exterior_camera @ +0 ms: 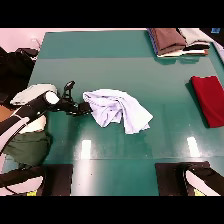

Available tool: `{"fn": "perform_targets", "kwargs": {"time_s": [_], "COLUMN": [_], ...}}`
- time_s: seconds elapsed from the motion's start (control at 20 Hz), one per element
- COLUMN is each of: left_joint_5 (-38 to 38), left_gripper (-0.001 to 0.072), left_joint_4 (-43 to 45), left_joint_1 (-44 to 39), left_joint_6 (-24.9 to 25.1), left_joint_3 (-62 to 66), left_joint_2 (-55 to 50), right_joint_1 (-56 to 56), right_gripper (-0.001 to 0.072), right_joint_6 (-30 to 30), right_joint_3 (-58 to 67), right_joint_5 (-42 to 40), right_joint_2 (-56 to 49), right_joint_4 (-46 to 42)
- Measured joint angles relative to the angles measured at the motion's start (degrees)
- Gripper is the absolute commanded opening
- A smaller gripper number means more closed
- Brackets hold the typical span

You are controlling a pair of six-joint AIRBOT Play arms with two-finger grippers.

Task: Fold the shirts.

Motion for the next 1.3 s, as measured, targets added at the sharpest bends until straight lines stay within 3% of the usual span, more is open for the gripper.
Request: {"fn": "perform_targets", "kwargs": {"time_s": [0.15, 0.25, 0.55, 0.6, 0.65, 0.7, 1.0, 1.25, 1.3], "left_joint_5": [3.15, 5.29, 3.3, 2.51, 1.77, 1.01, -2.69, -5.03, -5.38], "left_gripper": [0.0496, 0.0038, 0.0028, 0.0028, 0.0028, 0.0028, 0.0028, 0.0029, 0.0028], "left_joint_4": [-5.99, -7.32, -6.64, -5.38, -4.2, -2.93, 1.4, 3.28, 3.5], "left_joint_1": [-1.66, -2.78, -0.28, 0.24, 0.66, 0.94, 1.57, 1.64, 1.66], "left_joint_6": [2.69, 3.58, 6.32, 6.56, 6.73, 6.86, 7.21, 7.26, 7.26], "left_joint_3": [-0.48, -0.26, 5.81, 6.91, 7.87, 8.5, 10.03, 10.27, 10.27], "left_joint_2": [-2.08, -2.95, -1.68, -1.18, -0.59, -0.24, 0.63, 0.74, 0.74], "right_joint_1": [0.0, 0.0, -6.27, -8.28, -10.4, -12.09, -11.61, -2.21, -0.63], "right_gripper": [0.0022, 0.0022, 0.0026, 0.0167, 0.0434, 0.0502, 0.0502, 0.0487, 0.0415], "right_joint_6": [0.0, 0.0, 0.04, 0.13, 0.15, 0.13, -2.34, -4.2, -4.28], "right_joint_3": [0.0, 0.0, -10.14, -14.62, -20.2, -25.75, -55.67, -59.43, -58.49], "right_joint_5": [0.02, 0.15, 5.68, 6.34, 6.51, 6.51, -4.72, -15.72, -16.96], "right_joint_2": [0.0, 0.0, 2.27, 2.99, 3.76, 4.22, -1.79, -13.33, -15.41], "right_joint_4": [0.04, 0.02, -1.11, -1.42, -1.57, -1.6, 1.62, 5.6, 6.12]}}
